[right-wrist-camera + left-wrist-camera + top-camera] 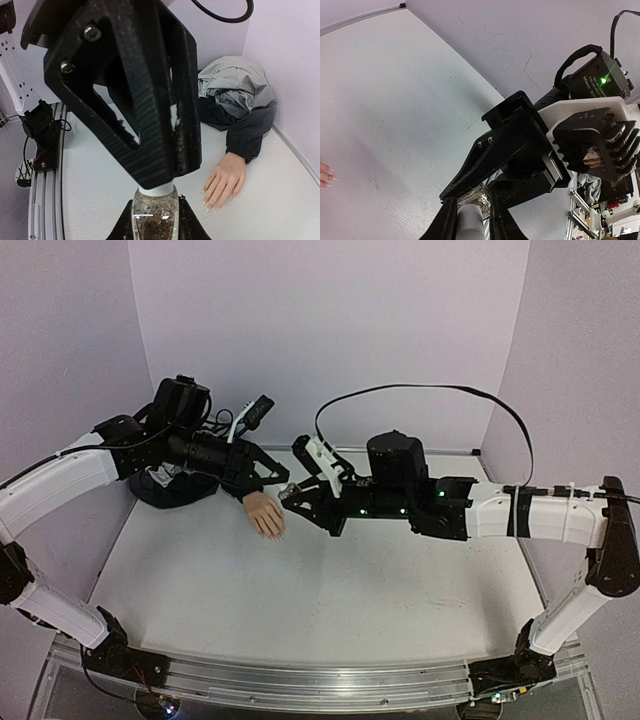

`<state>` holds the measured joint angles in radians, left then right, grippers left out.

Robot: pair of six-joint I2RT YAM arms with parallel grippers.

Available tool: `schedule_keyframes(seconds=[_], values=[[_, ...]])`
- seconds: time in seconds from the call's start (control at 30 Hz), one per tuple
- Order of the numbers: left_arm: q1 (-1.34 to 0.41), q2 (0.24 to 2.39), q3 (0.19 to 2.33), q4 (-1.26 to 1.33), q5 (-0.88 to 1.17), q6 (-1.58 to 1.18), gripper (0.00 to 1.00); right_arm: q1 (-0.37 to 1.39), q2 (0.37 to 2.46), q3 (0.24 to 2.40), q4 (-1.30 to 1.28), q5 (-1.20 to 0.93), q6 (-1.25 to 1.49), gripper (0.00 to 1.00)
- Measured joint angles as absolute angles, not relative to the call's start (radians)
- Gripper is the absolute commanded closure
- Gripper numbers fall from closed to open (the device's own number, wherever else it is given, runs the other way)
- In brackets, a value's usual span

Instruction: Paint the nails

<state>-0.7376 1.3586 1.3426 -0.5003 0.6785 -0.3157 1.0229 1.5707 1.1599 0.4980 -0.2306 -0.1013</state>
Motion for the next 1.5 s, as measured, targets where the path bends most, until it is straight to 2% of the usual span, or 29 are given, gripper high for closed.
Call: schedule_keyframes(seconds=[0.23, 0.43, 0.57, 0.9, 1.1, 1.17, 1.2, 1.27, 1.37, 1.4, 1.5], values=[[-0.736, 1.359, 1.342, -0.497, 0.675, -0.326, 0.81, 1.029, 1.572, 1.16, 0.515, -0.213, -0.081, 1.0], [-0.735, 1.358, 1.342, -0.492, 0.662, -0.333, 0.99, 1.032, 1.575, 1.16, 0.53, -0.197, -0.04, 1.0], [-0.731, 1.355, 1.336, -0.471, 0.688, -0.319, 1.0, 1.029, 1.575, 1.16, 0.544, -0.23, -0.026, 1.0], [-0.738, 1.309, 1.296, -0.395, 0.958, -0.125, 1.0, 0.957, 1.578, 1.152, 0.641, -0.768, 0.113, 1.0], [-0.745, 1.316, 1.302, -0.363, 1.052, -0.076, 1.0, 0.954, 1.583, 1.151, 0.688, -0.87, 0.174, 0.99], [-0.745, 1.316, 1.302, -0.361, 1.046, -0.073, 1.0, 0.954, 1.583, 1.151, 0.691, -0.857, 0.175, 0.79], [-0.745, 1.316, 1.303, -0.365, 1.034, -0.071, 1.0, 0.955, 1.583, 1.151, 0.687, -0.838, 0.17, 0.64], [-0.741, 1.315, 1.304, -0.379, 0.985, -0.063, 1.0, 0.957, 1.585, 1.151, 0.671, -0.775, 0.149, 0.39], [-0.742, 1.311, 1.307, -0.43, 0.824, -0.06, 1.0, 0.978, 1.603, 1.159, 0.629, -0.612, 0.107, 0.07], [-0.745, 1.307, 1.307, -0.447, 0.764, -0.06, 1.0, 0.983, 1.613, 1.159, 0.608, -0.543, 0.094, 0.03], [-0.747, 1.266, 1.272, -0.479, 0.51, -0.076, 1.0, 0.989, 1.634, 1.153, 0.543, -0.36, 0.068, 0.02]])
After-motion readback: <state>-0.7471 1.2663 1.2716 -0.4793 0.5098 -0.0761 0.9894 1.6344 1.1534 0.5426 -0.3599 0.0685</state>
